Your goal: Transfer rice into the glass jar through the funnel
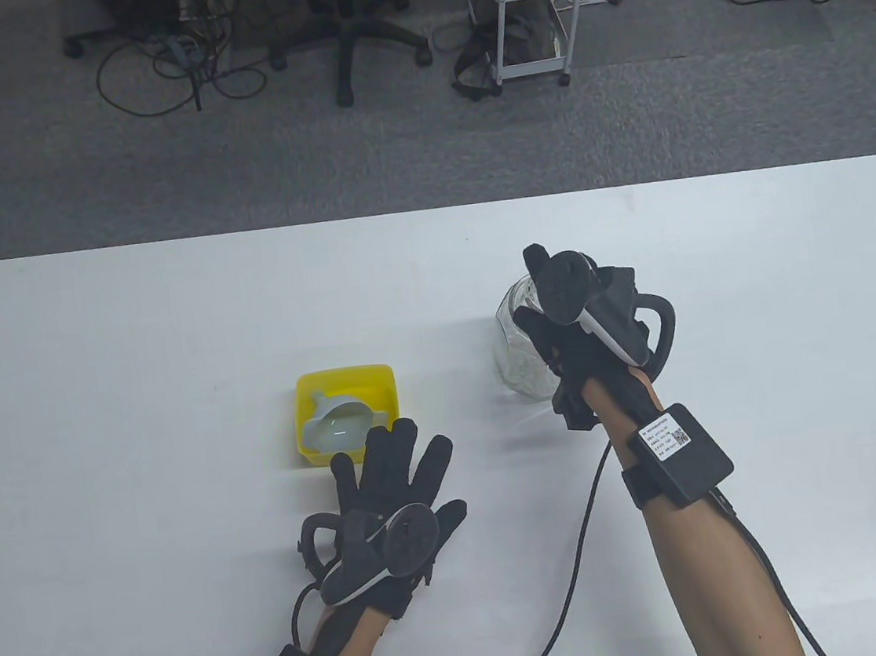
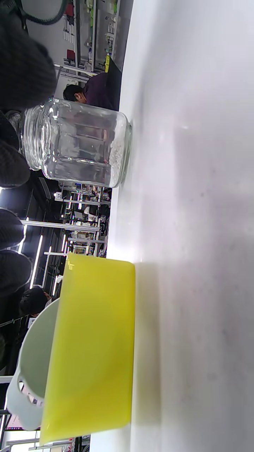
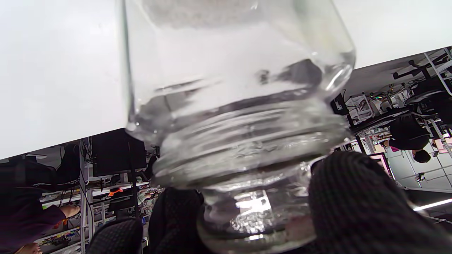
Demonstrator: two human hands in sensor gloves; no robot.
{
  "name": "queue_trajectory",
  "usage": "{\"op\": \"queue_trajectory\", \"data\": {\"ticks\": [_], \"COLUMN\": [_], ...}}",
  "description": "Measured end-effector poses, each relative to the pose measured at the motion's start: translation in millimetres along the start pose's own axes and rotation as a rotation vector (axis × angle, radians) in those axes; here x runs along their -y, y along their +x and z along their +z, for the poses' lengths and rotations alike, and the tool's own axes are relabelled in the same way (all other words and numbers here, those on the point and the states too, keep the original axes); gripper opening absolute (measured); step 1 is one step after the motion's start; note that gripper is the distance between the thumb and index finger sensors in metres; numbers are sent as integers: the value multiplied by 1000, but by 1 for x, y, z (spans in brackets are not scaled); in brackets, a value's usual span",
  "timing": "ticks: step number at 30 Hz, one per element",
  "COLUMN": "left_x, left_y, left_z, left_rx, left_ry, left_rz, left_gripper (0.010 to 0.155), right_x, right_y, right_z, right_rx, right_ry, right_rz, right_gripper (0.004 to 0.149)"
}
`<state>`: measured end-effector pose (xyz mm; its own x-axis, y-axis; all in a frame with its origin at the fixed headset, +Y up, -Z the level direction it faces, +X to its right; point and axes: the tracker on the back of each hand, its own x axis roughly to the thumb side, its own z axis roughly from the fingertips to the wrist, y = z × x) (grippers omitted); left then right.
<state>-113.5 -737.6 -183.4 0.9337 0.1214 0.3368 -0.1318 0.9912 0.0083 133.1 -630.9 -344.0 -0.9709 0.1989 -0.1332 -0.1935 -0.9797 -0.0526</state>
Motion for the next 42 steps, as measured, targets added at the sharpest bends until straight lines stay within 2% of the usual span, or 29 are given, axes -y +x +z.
{"op": "queue_trajectory", "data": {"ticks": [6,10,16,20,26,32,35,42], "left_x": [0,0,0,-1,5,0,-3,3], "left_y": [0,0,0,-1,-4,-11,-16,-19], "left_z": [0,0,1,1,1,2,2,2], "left_rx": [2,0,1,1,5,-2,5,0], "left_ry": [-2,-1,-2,2,-36,-34,-31,-58], "left_rz": [0,2,1,2,93,74,115,82], "left_gripper": [77,77,78,78,83,87,90,90], "right_x": [5,19,35,33,2,-55,-66,-62], "right_y": [-2,-11,-44,-68,-109,-145,-156,-164], "right_z": [4,13,38,57,88,107,104,107], "right_rx": [-5,1,10,16,14,-6,-40,-58], "right_ry": [51,28,-19,-52,-46,9,110,76], "right_rz": [1,-27,-66,-66,-42,-79,-58,-105], "right_gripper": [82,83,85,85,87,89,89,89]}}
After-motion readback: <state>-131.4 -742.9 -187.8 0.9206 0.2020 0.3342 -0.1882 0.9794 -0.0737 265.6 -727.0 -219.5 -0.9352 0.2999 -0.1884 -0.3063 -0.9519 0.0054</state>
